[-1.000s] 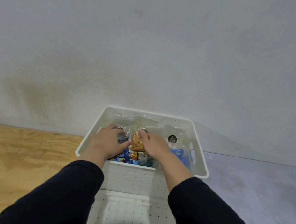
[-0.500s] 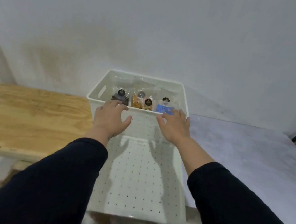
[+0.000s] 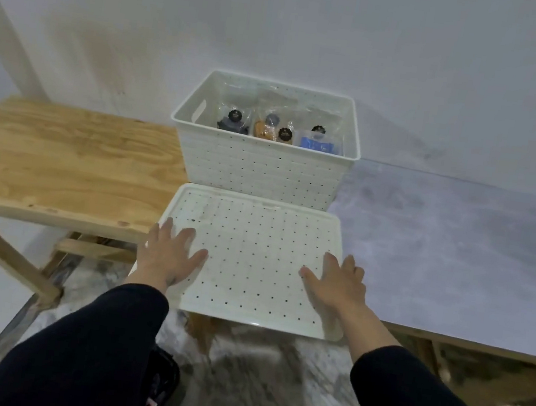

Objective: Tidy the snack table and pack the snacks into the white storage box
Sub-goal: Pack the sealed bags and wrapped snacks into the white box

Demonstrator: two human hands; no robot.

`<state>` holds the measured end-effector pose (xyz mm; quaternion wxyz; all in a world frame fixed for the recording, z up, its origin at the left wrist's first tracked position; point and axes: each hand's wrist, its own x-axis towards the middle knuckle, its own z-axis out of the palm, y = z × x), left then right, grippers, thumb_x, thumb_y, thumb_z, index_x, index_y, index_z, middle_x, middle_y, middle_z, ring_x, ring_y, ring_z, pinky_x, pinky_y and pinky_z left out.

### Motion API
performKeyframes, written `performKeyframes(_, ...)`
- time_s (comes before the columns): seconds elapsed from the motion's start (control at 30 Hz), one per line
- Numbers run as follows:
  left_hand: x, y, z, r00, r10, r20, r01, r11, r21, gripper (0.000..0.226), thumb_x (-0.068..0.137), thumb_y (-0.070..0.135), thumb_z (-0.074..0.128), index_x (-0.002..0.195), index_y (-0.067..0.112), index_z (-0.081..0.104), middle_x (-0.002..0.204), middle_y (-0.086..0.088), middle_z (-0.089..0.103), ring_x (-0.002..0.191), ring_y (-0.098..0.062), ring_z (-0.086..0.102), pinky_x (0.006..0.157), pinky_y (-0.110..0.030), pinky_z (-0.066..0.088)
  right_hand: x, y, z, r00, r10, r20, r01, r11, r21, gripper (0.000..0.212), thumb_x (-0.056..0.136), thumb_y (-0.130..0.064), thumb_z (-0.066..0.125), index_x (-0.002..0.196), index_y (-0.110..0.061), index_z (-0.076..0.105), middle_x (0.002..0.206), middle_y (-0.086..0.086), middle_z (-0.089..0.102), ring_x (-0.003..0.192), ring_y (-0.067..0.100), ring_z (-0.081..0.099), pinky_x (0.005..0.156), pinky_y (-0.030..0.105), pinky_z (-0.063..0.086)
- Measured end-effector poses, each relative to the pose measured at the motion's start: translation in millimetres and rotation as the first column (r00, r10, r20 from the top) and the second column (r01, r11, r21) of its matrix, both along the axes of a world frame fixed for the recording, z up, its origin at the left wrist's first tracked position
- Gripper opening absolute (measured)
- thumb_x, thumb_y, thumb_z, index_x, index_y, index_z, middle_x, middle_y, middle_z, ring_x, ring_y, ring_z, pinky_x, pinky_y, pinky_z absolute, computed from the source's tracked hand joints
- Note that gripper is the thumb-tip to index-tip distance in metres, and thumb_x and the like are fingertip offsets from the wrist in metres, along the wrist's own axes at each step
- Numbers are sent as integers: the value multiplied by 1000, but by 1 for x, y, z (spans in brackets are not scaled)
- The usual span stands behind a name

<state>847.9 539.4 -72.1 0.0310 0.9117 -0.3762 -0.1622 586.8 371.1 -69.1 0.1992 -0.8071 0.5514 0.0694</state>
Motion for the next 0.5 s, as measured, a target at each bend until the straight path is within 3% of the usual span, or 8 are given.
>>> performKeyframes(0.1,1,4,-19,999,40,-25,-40,999,17,71,86,71,31,148,41,14,160,-9,-10,146,-39,-5,116,-58,10,6,2,-19,999,-46,-2,45,993,-107,80,82,-74,29,146,-27,21,154,14,15,136,35,16,109,48,25)
performKeyframes(0.23,3,6,-31,993,115,25,-113,992,-54,87,72,86,28,147,46,11,159,-13,-12,142,-45,8,112,-57,20,10,8,-38,991,-102,91,120,968,-219,79,82,-73,30,145,-27,24,151,9,21,132,31,18,109,46,22)
performKeyframes(0.33,7,6,-32,990,138,4,-137,988,-74,92,68,90,30,147,47,12,159,-12,-8,140,-47,13,112,-56,22,10,10,-42,984,-122,131,154,950,-273,79,81,-73,34,143,-25,30,147,7,28,127,30,23,106,44,26)
performKeyframes(0.5,-8,23,-29,987,161,11,-159,981,-107,91,68,88,36,146,43,24,157,-13,9,135,-45,21,109,-55,26,8,25,-32,956,-213,202,256,942,-216,75,78,-70,48,139,-28,38,144,9,32,125,32,25,104,45,28)
